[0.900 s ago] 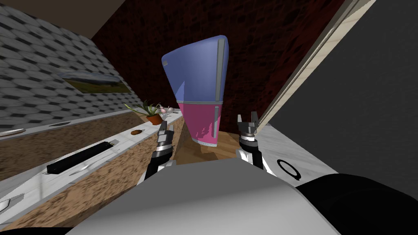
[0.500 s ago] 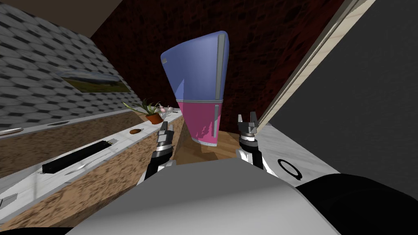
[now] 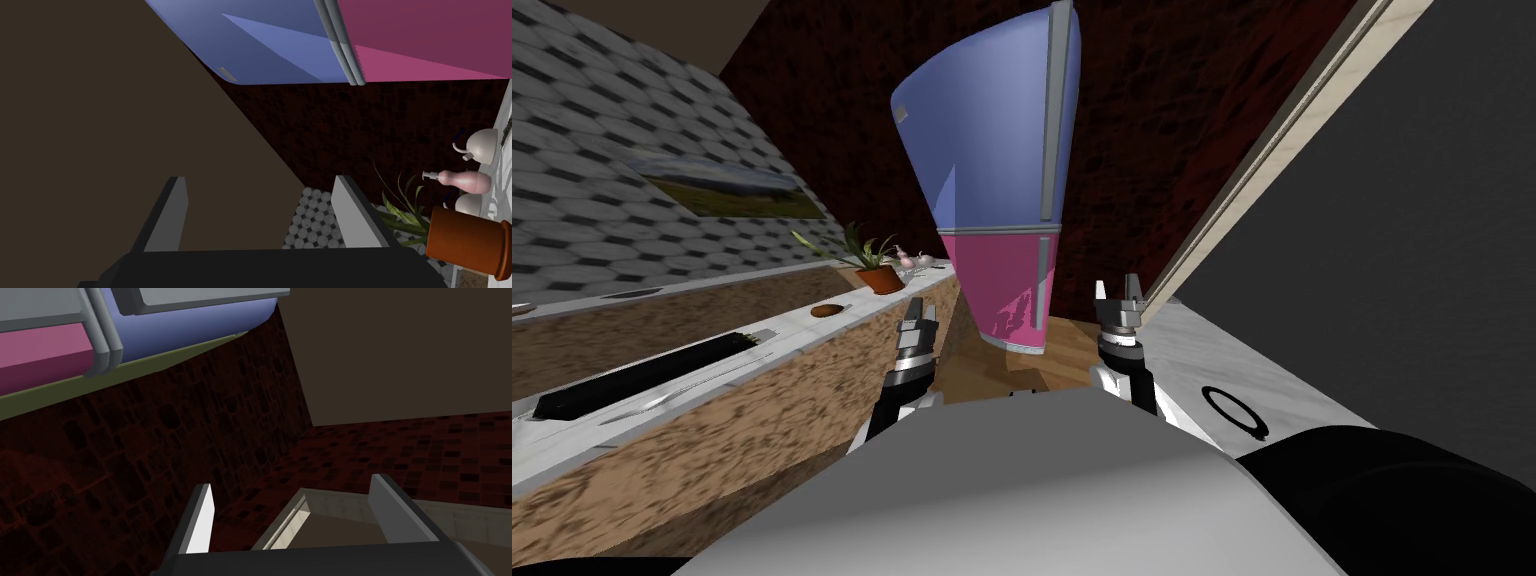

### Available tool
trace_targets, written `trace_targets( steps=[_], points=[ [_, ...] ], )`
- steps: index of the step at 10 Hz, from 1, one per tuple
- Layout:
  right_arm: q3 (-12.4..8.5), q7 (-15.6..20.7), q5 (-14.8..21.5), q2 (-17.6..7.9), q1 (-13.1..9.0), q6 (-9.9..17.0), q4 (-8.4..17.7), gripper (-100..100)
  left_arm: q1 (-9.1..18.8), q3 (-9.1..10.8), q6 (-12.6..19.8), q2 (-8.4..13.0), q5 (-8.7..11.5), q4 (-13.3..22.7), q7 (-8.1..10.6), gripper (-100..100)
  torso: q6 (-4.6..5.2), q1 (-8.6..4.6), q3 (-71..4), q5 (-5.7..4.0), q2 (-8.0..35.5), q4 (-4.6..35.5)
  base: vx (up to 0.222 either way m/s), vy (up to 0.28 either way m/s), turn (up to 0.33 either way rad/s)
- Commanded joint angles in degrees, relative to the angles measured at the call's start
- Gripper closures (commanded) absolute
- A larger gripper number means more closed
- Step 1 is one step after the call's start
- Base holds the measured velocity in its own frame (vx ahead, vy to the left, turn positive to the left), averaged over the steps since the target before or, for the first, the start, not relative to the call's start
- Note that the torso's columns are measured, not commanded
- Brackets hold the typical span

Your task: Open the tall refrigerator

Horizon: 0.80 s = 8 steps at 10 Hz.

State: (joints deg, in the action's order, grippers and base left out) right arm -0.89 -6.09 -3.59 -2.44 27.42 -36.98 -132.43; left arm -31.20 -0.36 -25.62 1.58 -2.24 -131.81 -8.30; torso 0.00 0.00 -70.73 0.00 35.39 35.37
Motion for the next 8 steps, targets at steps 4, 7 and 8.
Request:
trace_targets(
  steps=[4, 7, 8],
  points=[
    [0.0, 0.0, 0.0, 0.0, 0.0, 0.0, 0.0, 0, 2.7, 1.29, 1.8, 6.1, 1.5, 1.2, 0.33, -100, 0.00, -0.11, -13.8, -0.03, 6.8, 6.8, 0.022, -0.069, -0.001],
    [0.0, 0.0, 0.0, 0.0, 0.0, 0.0, 0.0, 0, 5.4, 2.56, 3.6, 9.7, 3.1, 2.2, 0.66, -100, 0.00, -0.04, -13.8, -0.01, 6.9, 6.9, 0.034, -0.113, 0.000],
    [0.0, 0.0, 0.0, 0.0, 0.0, 0.0, 0.0, 0, 6.4, 3.05, 4.3, 10.8, 3.6, 2.6, 0.78, -100, 0.00, -0.04, -13.8, -0.01, 6.9, 6.9, 0.036, -0.131, -0.001]
  ],
)
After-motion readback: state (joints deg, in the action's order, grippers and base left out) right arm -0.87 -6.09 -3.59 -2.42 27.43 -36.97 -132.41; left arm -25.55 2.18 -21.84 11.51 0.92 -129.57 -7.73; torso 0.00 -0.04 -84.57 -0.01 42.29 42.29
